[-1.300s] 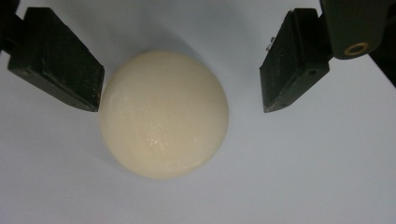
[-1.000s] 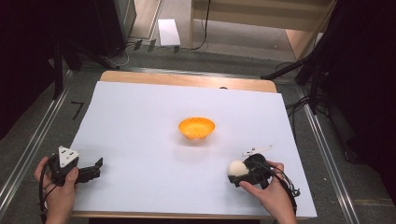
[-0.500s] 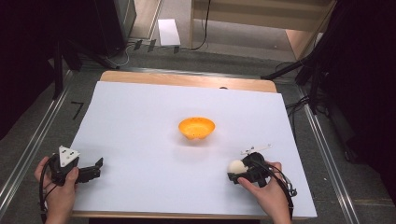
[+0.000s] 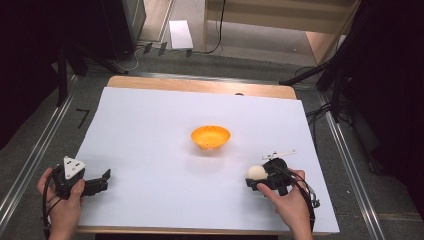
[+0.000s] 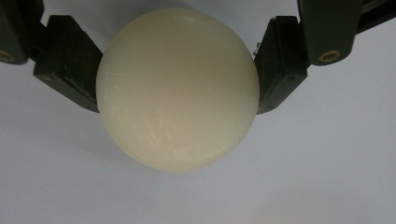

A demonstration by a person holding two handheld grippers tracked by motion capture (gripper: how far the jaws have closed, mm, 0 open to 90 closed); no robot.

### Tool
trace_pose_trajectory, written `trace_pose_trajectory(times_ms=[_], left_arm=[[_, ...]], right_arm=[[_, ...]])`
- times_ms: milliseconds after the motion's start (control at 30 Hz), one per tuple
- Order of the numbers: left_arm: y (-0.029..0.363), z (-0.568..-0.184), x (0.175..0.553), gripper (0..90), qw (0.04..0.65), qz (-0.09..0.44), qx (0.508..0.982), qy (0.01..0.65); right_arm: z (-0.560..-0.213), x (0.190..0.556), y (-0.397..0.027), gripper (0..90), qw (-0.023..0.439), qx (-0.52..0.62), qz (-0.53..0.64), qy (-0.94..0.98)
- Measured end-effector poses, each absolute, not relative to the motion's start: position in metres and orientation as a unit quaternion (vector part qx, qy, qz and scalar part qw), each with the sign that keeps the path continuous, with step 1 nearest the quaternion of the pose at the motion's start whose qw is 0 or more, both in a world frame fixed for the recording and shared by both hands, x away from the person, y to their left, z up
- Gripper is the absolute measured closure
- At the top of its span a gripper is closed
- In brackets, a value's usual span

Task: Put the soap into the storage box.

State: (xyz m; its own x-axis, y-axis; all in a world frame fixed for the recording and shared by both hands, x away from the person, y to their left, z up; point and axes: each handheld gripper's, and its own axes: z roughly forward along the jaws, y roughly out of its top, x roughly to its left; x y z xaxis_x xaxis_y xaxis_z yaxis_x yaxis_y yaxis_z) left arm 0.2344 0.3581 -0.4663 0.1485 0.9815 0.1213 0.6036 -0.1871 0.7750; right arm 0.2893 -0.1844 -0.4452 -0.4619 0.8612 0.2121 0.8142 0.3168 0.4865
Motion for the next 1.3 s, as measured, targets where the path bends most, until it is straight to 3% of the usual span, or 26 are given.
trace_pose_trajectory(times_ms=[1300], left_arm=[[0.357,-0.466,0.234,0.0,0.290,0.323,0.703,0.563]], right_arm=[[-0.417,0.324,-0.145,25.4,0.044,0.496,0.285,0.819]])
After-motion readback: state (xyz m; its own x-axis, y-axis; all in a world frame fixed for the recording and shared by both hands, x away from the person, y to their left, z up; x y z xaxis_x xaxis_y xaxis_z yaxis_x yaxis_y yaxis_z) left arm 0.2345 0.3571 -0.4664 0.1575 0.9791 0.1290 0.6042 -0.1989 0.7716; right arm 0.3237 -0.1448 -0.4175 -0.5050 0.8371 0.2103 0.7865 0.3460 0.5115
